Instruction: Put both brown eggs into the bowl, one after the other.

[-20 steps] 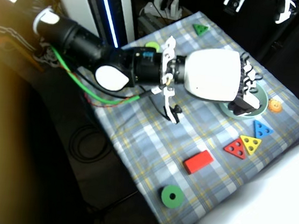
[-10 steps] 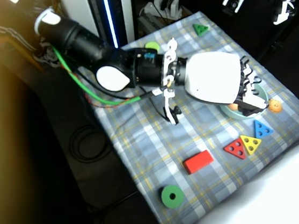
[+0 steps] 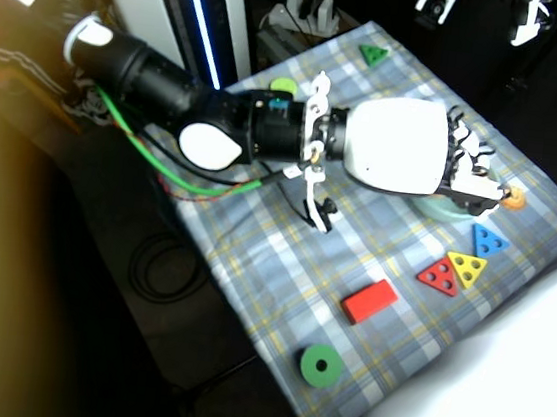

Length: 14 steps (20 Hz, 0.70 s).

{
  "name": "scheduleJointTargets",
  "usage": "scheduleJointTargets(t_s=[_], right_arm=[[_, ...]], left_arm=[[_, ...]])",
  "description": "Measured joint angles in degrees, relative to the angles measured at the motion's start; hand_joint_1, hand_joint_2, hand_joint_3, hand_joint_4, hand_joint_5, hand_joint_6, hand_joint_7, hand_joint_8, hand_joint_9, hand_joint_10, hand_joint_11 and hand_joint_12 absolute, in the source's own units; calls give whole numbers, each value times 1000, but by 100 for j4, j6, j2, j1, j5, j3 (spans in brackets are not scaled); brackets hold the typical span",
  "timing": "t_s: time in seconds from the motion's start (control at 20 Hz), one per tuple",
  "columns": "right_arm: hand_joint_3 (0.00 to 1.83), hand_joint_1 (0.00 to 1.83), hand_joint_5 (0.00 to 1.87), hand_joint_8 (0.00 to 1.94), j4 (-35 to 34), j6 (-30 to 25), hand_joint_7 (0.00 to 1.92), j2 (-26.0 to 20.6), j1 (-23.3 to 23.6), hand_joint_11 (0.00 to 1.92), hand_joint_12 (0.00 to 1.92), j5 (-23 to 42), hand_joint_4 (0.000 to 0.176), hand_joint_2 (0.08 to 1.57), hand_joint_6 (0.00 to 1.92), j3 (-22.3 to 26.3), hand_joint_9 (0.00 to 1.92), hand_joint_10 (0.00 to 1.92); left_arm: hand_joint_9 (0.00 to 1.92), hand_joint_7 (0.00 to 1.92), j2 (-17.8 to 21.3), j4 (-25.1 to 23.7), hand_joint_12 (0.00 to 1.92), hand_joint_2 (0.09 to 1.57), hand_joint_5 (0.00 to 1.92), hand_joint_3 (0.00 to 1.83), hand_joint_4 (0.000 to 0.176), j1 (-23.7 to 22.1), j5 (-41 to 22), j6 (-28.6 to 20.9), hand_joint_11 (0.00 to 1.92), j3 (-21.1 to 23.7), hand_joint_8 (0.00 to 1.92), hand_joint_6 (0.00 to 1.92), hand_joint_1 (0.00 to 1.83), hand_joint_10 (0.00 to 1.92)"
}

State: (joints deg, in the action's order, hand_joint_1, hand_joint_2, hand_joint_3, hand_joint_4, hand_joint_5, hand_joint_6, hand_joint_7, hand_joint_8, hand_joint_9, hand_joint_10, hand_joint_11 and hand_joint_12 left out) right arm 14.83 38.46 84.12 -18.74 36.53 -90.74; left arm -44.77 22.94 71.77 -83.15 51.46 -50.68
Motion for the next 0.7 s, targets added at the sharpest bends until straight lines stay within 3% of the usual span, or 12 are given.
scheduleJointTargets(t_s=[0.1,0.15,0.2,0.3,0.35,0.4,0.5,0.55,0.6,0.65,0.7], right_arm=[[0,1142,754,2,-9,0,945,-2,0,296,1209,0,13,982,1,39,887,39],[1,1149,755,0,-22,0,929,-13,0,308,1209,0,0,983,1,90,882,35],[2,1073,713,0,-2,0,893,-72,-7,250,1234,15,4,997,0,195,847,17],[5,1000,677,0,55,0,803,-337,-87,191,1231,251,14,1011,1,461,782,0],[2,935,672,0,87,-11,749,-632,-160,229,1192,446,47,1011,0,675,765,0],[2,912,662,0,31,-4,709,-896,-247,220,1212,680,39,1027,0,817,748,0],[5,805,657,5,-431,-2,728,-1440,-588,276,1145,1314,0,1088,1,1099,759,5],[6,678,624,0,-643,15,695,-1580,-754,272,1064,1473,0,1151,0,1185,717,0],[1,619,639,12,-929,31,748,-1762,-1027,336,991,1784,7,1157,2,1340,755,16],[2,644,643,15,-1086,28,790,-1908,-1300,391,1033,2087,0,1195,1,1491,810,35],[4,707,670,9,-1191,24,788,-2052,-1602,393,1043,2468,4,1212,9,1674,807,30]], left_arm=[[490,485,0,-2,1206,926,512,0,39,0,0,-17,2,4,0,3,872,0],[485,485,0,-2,1204,923,511,0,44,0,0,-15,0,7,0,2,876,0],[477,479,0,-2,1190,923,506,0,53,0,-2,-15,0,7,0,0,869,0],[479,484,0,9,1177,919,507,0,52,0,-7,-22,0,52,2,1,880,1],[462,479,0,7,1091,925,499,1,59,0,-15,-24,0,52,0,0,836,1],[446,475,0,17,1011,932,490,3,50,0,-59,-70,0,50,0,1,819,4],[414,453,-13,37,885,941,307,4,72,0,-273,-304,0,20,1,0,792,1],[377,416,-33,48,768,951,192,5,61,0,-363,-376,0,-11,2,0,831,2],[399,400,-74,42,827,959,131,1,43,-11,-472,-487,0,-13,0,0,793,3],[408,408,-83,-35,868,972,121,2,35,-4,-531,-570,0,-13,2,0,780,3],[416,410,-83,-116,932,971,138,0,37,2,-656,-710,0,-13,1,4,807,5]])
